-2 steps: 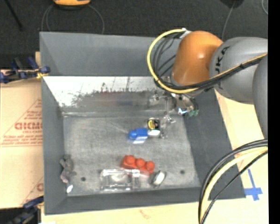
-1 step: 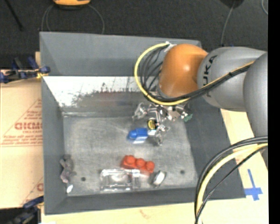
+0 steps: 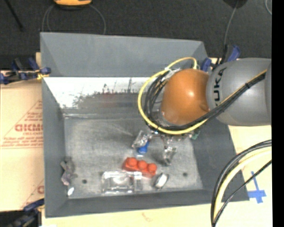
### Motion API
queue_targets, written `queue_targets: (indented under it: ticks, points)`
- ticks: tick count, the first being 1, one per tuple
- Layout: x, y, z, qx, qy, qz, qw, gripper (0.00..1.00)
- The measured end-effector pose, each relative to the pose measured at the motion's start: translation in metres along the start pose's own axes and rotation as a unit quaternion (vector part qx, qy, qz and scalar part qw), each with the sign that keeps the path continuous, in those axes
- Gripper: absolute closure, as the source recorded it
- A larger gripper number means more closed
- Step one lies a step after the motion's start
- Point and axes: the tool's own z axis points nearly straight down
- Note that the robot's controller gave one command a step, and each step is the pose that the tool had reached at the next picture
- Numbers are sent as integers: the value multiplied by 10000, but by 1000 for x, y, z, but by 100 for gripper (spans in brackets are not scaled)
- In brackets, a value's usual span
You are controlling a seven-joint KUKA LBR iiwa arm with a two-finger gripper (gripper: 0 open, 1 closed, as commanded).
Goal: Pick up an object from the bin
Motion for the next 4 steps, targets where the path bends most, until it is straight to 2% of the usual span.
queue_targets:
  ticks: [1, 2, 4]
  points:
    - [0, -1, 0, 8, -1, -4, 10000, 100]
    - [0, -1, 0, 11, 1, -6, 10000, 0]
    - [-7, -2, 6, 45, -5, -440, 9990, 0]
